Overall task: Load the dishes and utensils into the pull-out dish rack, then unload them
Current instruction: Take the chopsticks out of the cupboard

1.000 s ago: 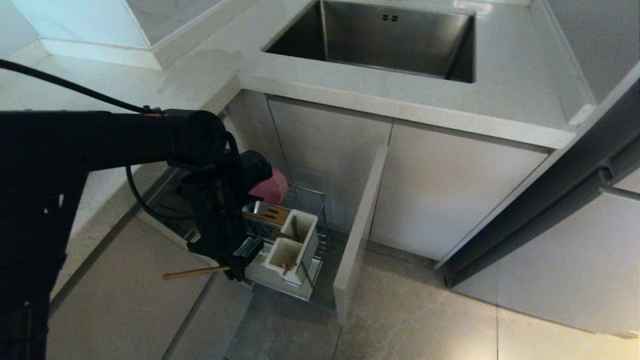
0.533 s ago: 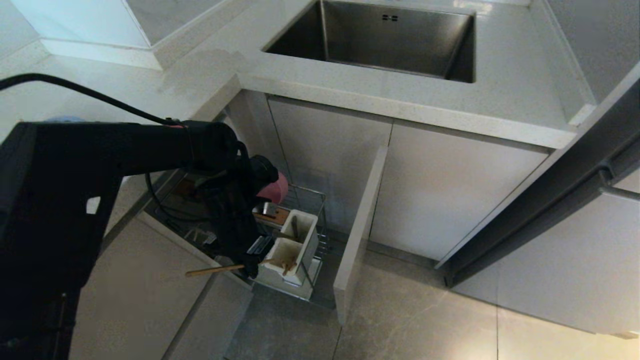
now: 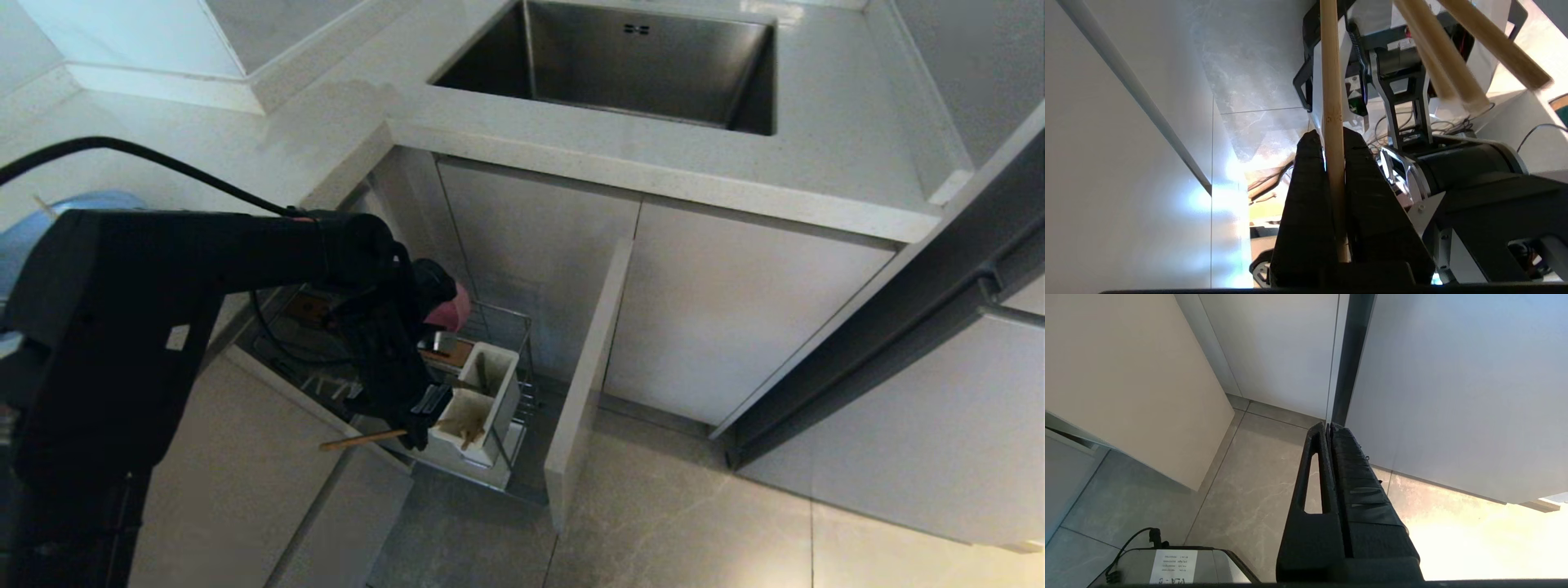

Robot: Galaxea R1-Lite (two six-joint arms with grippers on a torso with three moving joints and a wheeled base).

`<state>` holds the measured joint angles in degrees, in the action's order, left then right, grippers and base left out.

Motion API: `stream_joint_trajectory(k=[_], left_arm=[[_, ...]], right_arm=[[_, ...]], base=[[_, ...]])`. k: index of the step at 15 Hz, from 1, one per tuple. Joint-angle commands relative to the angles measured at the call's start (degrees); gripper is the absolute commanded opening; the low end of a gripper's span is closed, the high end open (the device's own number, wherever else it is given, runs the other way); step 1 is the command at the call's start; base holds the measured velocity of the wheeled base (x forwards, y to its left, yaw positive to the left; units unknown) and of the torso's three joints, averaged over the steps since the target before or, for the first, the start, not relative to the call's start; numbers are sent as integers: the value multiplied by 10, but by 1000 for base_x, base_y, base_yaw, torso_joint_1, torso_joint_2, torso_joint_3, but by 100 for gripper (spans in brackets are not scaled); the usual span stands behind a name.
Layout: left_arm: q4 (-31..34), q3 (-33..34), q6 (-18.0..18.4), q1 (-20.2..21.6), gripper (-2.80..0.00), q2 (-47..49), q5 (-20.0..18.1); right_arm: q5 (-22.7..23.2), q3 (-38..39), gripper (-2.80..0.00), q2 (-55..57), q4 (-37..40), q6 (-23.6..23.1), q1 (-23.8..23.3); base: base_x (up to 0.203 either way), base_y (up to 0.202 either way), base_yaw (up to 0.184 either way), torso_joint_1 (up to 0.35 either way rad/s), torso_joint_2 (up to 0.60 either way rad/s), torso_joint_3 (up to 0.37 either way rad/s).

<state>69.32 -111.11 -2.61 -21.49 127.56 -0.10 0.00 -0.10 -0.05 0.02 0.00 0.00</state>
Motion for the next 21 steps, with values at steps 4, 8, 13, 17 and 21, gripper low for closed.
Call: stream_joint_trajectory(k=[4,8,13,17,21], left_arm=[[-13,0,3,6,-280,17,0],[-30,-1,4,6,-280,31,-1],[-37,-1,4,6,-280,41,-2],[-35,-1,4,6,-280,42,-2],[-34,0,15,7,-280,41,-2]], right_arm=[[0,0,-280,0,0,0,0],[0,0,-280,0,0,0,0],[0,0,-280,0,1,0,0],[0,0,-280,0,0,0,0],[0,0,-280,0,1,0,0]], base=[[0,0,0,0,0,0],[0,0,0,0,0,0],[0,0,0,0,0,0],[0,0,0,0,0,0],[0,0,0,0,0,0]])
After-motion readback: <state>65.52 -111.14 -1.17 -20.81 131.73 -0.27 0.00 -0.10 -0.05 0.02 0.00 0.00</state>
